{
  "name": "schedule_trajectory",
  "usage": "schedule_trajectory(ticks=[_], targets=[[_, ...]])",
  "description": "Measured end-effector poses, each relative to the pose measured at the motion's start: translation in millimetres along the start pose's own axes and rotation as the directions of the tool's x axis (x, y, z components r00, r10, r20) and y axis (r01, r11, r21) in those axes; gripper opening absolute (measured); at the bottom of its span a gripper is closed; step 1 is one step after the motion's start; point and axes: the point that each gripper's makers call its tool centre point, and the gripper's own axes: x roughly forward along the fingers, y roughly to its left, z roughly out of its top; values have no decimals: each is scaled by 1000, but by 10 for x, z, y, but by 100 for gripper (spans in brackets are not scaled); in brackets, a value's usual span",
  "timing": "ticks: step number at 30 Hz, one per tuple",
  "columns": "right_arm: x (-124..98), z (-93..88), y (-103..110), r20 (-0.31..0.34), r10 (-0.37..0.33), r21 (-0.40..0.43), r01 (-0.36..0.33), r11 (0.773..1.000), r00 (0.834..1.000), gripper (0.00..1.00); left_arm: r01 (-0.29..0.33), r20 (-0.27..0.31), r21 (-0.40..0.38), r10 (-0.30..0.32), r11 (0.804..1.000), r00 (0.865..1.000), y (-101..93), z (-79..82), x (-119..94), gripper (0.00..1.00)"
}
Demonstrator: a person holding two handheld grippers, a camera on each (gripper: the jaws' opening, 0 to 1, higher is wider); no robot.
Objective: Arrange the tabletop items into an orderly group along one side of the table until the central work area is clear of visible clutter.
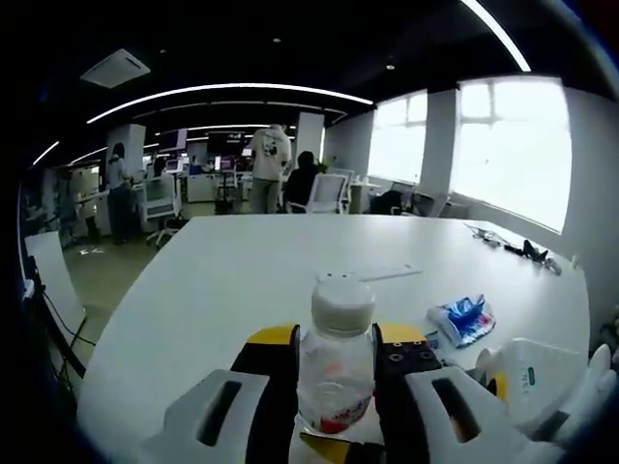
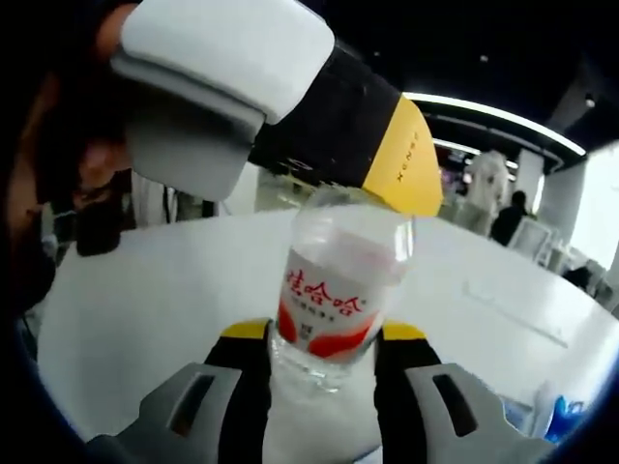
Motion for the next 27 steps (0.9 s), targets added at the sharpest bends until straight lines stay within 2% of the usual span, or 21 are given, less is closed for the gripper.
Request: schedule_trajectory(ticks=[21,25,27], targets=[[62,10,-16,26,-19,-10,19,1000,999,37,7,31,13,-7,1000,999,29,9,1,28],[77,10,-39,30,-38,-18,39,999,999,37,20,47,23,-21,1000,999,19,13,5,28],[74,-2,-70,31,-77,-37,78,996,997,37,49,61,17,-50,999,997,6,10,3,28]])
